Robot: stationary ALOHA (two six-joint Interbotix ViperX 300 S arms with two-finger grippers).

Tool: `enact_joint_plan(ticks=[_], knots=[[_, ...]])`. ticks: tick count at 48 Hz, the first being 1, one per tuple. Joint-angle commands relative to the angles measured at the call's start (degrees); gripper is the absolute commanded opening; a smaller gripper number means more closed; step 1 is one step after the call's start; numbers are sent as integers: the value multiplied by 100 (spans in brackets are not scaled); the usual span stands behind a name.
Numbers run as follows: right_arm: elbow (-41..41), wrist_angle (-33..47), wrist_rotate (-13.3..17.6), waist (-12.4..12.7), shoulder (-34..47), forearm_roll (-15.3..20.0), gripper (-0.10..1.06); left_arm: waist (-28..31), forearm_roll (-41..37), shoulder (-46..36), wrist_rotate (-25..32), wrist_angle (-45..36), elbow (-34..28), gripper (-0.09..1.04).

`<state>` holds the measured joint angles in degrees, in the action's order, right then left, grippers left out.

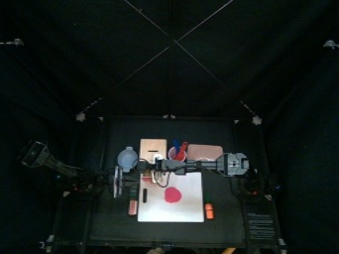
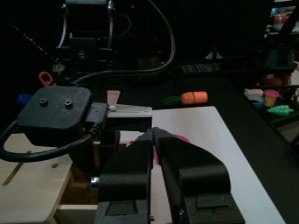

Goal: Get the cutter from the drawer then cut the dough then place the extra dough in the bowl
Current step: Place the cutter on the board

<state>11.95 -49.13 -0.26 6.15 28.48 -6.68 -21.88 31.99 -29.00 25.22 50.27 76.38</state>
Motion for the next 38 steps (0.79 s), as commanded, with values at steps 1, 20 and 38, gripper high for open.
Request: enact_joint_plan(ticks=[1, 20, 38], knots=[[281, -97, 35, 18, -193, -18, 49, -9, -9, -9, 0, 18, -44, 49], [1151, -1011, 35, -97, -334, -44, 48, -9, 18, -9, -9, -88, -9, 49], [1942, -2057, 53, -193, -396, -343, 48, 9, 97, -9, -9, -272, 0, 49]])
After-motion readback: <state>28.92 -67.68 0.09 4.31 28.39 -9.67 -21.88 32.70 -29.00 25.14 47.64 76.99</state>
